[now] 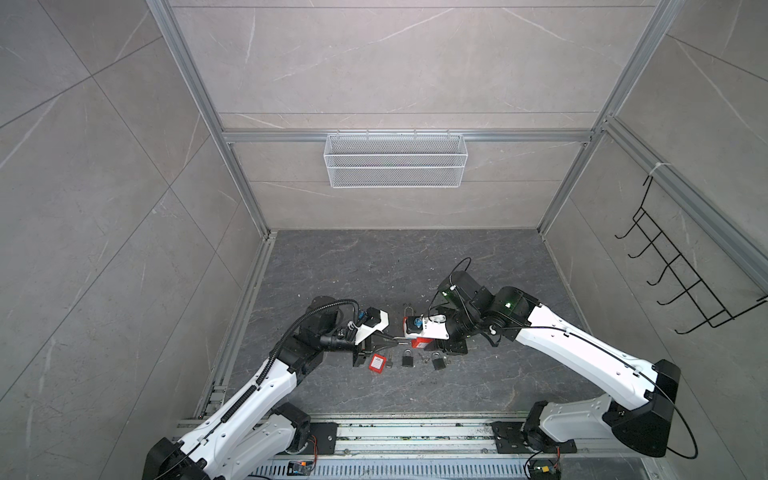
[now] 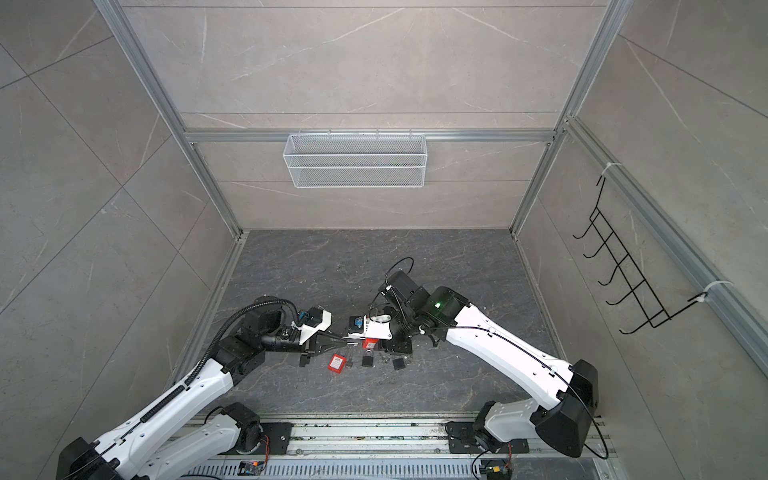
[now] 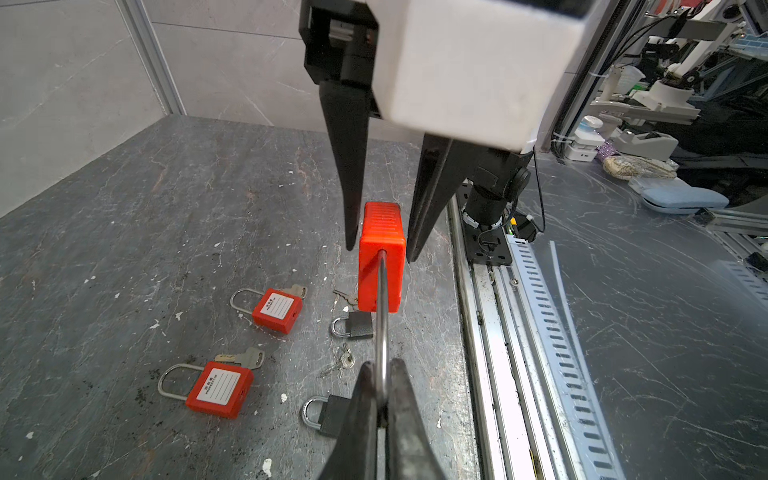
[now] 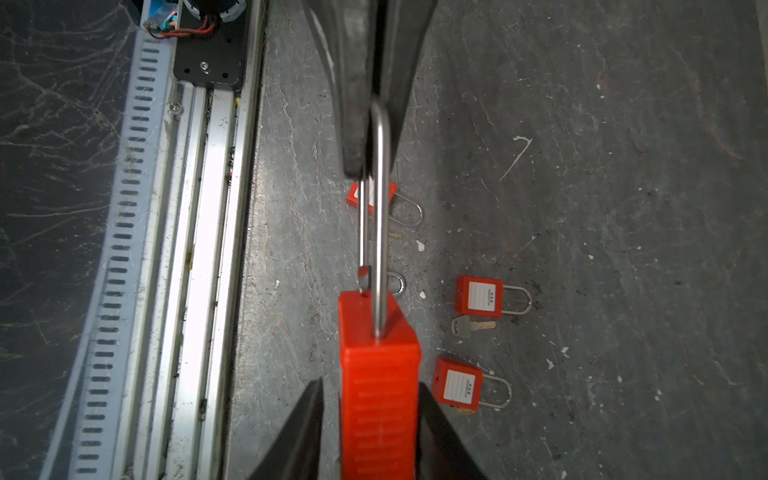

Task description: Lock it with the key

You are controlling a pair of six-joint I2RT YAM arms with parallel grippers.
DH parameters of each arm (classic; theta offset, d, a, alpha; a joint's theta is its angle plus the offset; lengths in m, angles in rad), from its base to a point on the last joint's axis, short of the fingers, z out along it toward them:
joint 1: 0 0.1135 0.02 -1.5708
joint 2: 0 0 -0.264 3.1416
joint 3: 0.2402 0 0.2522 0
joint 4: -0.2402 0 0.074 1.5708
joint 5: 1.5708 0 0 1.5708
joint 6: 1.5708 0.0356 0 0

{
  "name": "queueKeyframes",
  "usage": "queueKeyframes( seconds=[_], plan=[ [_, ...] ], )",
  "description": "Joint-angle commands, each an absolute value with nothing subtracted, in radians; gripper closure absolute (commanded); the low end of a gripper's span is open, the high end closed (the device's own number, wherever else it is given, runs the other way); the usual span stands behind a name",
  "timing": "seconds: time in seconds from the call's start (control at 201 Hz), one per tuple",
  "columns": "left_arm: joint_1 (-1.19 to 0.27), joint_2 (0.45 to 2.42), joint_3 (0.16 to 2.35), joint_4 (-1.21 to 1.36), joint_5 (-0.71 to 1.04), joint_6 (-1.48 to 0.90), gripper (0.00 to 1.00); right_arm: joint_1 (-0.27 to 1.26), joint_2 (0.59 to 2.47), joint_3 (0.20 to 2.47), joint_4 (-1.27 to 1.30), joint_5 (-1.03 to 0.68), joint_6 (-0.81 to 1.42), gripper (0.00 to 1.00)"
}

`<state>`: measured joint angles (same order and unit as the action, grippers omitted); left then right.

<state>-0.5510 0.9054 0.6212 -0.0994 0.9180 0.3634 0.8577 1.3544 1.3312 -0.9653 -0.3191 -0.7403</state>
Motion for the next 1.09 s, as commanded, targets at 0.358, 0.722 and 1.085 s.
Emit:
queueKeyframes(
  seconds=[0.358, 0.722, 1.085],
  plan=[
    [-0.599, 0.857, 0.581, 0.054, 0.923, 0.312, 1.0, 0.856, 1.416, 1.47, -1.163, -0.478, -0.748, 0.89],
    [-0.68, 0.915, 0.578, 0.107, 0.885, 0.28, 1.0, 0.856, 1.412, 1.493, -1.044, -0.449, -0.731, 0.88],
    [-0.678, 0.915, 0.54, 0.222, 0.831, 0.257, 1.0, 0.858, 1.4, 1.494, -1.082, -0.414, -0.708, 0.6]
  ],
)
